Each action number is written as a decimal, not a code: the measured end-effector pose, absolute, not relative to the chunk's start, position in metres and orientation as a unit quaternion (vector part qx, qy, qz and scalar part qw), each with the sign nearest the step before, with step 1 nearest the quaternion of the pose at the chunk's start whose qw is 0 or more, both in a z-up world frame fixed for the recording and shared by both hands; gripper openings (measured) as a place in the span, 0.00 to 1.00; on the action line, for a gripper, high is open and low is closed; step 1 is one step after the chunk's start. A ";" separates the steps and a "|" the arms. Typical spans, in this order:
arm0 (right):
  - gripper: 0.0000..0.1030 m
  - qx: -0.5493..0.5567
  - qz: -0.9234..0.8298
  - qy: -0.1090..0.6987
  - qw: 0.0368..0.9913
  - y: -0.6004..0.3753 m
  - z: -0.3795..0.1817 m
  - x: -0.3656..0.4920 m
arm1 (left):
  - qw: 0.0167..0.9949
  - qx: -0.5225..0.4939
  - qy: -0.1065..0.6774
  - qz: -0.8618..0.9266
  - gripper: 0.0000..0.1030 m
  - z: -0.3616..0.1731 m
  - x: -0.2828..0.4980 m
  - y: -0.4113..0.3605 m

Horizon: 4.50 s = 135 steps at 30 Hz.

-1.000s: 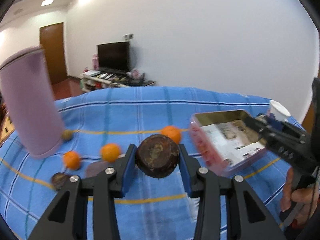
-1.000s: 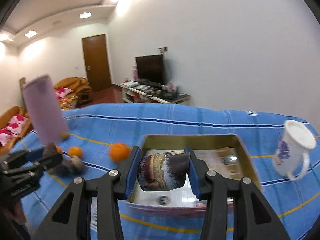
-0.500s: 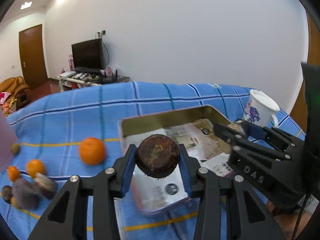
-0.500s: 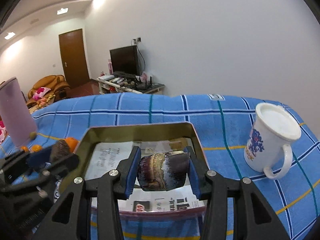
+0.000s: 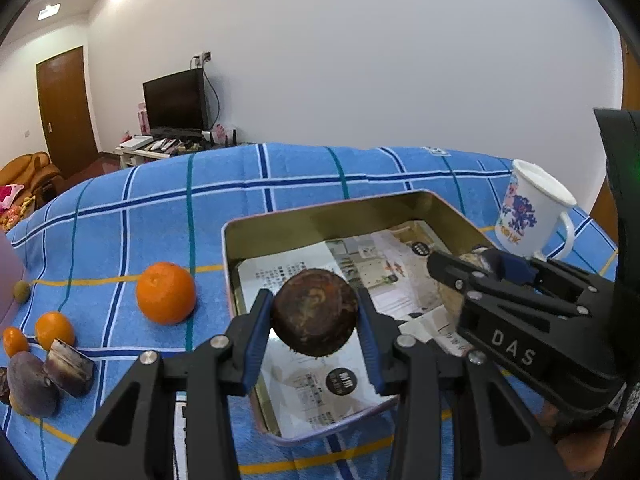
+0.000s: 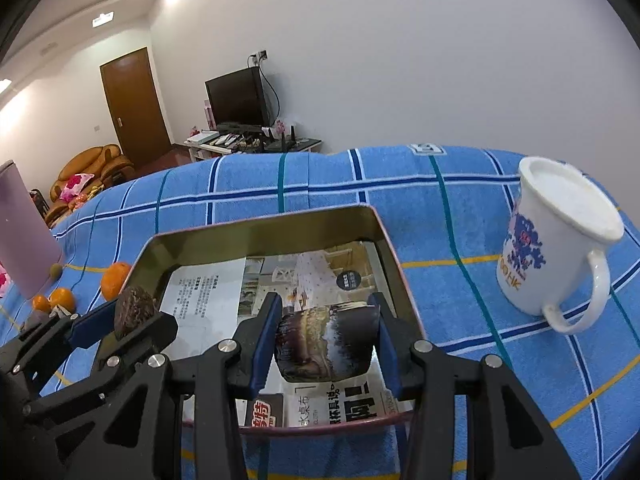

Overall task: Organize fruits
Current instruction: 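Carry both fruits into the pink tin box and open both tools, then move both open tools back toward the fruit pile, then grasp an orange with the right tool while the left tool grasps the purple beet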

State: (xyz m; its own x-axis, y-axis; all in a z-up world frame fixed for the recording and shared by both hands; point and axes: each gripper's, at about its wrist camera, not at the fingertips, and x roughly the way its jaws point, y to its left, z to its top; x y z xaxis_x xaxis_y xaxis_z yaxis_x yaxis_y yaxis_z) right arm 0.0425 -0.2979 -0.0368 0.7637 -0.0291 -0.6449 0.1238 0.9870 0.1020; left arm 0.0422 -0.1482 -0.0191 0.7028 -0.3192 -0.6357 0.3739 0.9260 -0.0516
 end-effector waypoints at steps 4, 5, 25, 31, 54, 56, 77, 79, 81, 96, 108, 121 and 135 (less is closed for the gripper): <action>0.45 0.068 -0.040 0.348 0.934 -0.294 -0.041 0.048 | 0.922 0.040 0.338 -0.184 0.41 -0.020 0.044 -0.147; 0.45 0.066 -0.040 0.349 0.934 -0.293 -0.041 0.048 | 0.922 0.041 0.338 -0.185 0.41 -0.020 0.044 -0.147; 0.75 0.117 -0.062 0.261 0.956 -0.311 -0.015 0.023 | 0.947 0.068 0.274 -0.150 0.94 -0.008 0.025 -0.150; 0.75 0.107 -0.097 0.206 0.968 -0.313 -0.006 0.011 | 0.956 0.079 0.248 -0.138 1.00 -0.004 0.016 -0.144; 0.75 0.054 -0.111 0.125 0.984 -0.283 0.001 -0.011 | 0.968 0.076 0.227 -0.081 1.00 -0.001 0.005 -0.084; 0.75 0.047 -0.110 0.125 0.985 -0.277 0.001 -0.011 | 0.967 0.077 0.230 -0.075 1.00 -0.001 0.006 -0.078; 0.75 -0.010 -0.064 0.162 0.985 -0.199 -0.001 -0.001 | 0.960 0.055 0.272 -0.040 1.00 -0.006 0.028 0.029; 0.75 -0.012 -0.055 0.168 0.984 -0.190 -0.003 0.002 | 0.957 0.048 0.284 -0.040 1.00 -0.009 0.032 0.039; 0.75 -0.020 -0.046 0.182 0.982 -0.177 -0.007 0.008 | 0.953 0.048 0.296 -0.046 1.00 -0.012 0.034 0.046; 0.62 -0.073 0.059 0.305 0.948 -0.085 -0.019 0.080 | 0.925 0.041 0.362 -0.109 1.00 -0.023 0.044 0.085; 0.57 -0.098 0.020 0.375 0.922 -0.071 -0.052 0.135 | 0.914 0.049 0.384 -0.120 0.93 -0.033 0.054 0.076; 0.47 -0.133 0.013 0.406 0.904 -0.064 -0.063 0.147 | 0.895 0.025 0.414 -0.166 0.65 -0.038 0.054 0.078; 0.47 -0.076 0.084 0.335 0.936 -0.066 -0.030 0.055 | 0.893 -0.001 0.415 -0.172 0.51 -0.044 0.062 0.083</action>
